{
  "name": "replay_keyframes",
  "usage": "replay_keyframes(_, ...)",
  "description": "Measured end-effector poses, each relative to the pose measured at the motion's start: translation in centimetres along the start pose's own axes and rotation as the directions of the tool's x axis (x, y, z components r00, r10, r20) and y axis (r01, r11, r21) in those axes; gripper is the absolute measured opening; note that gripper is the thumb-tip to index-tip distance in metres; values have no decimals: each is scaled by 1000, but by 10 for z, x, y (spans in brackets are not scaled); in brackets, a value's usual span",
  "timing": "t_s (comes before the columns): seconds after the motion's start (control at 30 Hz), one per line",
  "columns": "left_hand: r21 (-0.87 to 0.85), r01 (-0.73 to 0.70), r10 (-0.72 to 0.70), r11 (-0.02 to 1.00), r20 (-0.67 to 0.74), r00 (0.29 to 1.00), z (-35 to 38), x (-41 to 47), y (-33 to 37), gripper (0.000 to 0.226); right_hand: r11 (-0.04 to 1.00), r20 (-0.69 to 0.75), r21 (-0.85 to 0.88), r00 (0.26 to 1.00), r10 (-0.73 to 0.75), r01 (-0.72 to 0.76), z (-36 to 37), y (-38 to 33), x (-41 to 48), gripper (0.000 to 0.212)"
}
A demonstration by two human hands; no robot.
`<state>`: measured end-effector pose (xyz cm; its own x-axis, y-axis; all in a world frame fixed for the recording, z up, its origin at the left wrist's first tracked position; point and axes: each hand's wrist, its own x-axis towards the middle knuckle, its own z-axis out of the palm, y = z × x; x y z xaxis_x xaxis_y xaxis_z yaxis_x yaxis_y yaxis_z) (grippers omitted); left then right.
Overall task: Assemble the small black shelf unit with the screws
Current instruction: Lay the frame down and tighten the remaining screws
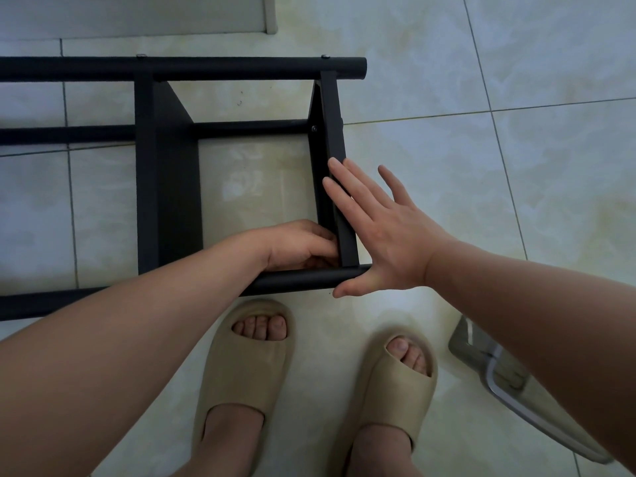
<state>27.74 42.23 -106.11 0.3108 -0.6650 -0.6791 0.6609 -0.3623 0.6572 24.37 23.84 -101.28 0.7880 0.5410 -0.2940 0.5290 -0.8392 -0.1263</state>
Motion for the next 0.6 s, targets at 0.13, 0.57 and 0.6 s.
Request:
replay_keyframes(0.13,7,-20,20,1000,-23,1000,-2,1,-2,11,1000,4,-10,1000,-1,1,0,0,0,135)
replay_keyframes(0.57,-66,4,-2,998,33,999,-6,1,-6,16,999,10,-38,1000,-3,3,-1,-1,0,134)
replay_keyframes(0.6,-60,7,-5,998,33,999,-6,1,-6,16,999,8,-41,1000,-4,4,-1,-1,0,134)
